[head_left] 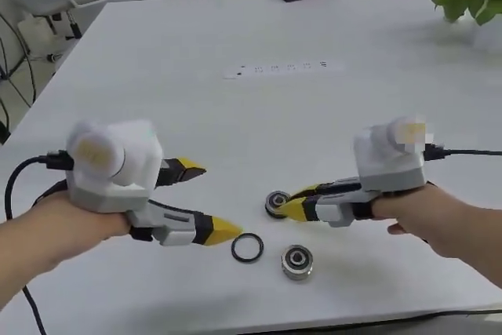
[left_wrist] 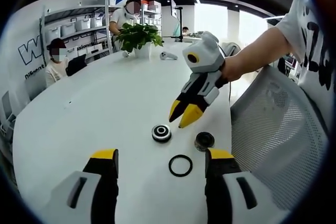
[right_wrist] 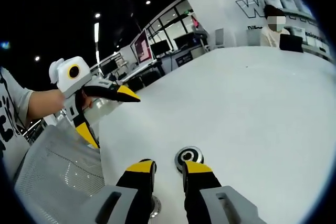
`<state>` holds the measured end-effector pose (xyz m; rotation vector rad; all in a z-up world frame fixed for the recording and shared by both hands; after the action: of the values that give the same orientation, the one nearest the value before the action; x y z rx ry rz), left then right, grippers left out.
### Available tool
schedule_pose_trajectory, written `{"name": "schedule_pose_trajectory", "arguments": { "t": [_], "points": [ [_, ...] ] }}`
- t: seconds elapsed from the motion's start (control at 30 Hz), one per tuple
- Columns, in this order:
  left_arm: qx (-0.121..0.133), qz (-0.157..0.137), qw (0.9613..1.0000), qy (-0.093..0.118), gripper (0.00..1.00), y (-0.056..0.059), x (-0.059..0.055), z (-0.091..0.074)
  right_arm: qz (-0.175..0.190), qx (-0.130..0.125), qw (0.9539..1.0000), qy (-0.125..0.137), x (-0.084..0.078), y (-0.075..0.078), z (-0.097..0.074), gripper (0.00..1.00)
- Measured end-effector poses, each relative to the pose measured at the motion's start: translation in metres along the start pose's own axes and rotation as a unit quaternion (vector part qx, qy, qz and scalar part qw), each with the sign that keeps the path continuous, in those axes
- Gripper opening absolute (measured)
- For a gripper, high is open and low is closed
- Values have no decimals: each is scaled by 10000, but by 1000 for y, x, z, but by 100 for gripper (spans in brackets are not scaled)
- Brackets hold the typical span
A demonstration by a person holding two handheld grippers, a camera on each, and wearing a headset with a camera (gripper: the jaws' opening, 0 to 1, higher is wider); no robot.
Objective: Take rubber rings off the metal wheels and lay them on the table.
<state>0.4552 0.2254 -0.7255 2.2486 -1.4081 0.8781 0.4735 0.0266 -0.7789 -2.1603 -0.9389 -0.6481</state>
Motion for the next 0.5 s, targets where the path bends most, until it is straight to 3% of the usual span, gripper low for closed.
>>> {"name": "schedule_pose_trajectory", "arguments": {
  "t": [0.5],
  "points": [
    [-163,23,9997,-191,58,-9,9,26,-254,-331,9991,-70,-6,14,-4,25]
  ]
}}
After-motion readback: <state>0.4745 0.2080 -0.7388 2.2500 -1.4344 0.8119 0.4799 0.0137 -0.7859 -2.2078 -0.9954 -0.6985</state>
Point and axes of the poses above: the centre of the closed fingertips' face, and the gripper's own axes: z roughly forward along the fingers, y roughly to its right, x roughly out of its top, the point moved 8 cm from there along -z, roughly backward along the fingers, and after that the axes turned 13 degrees about -y, right-handed, at the moved point
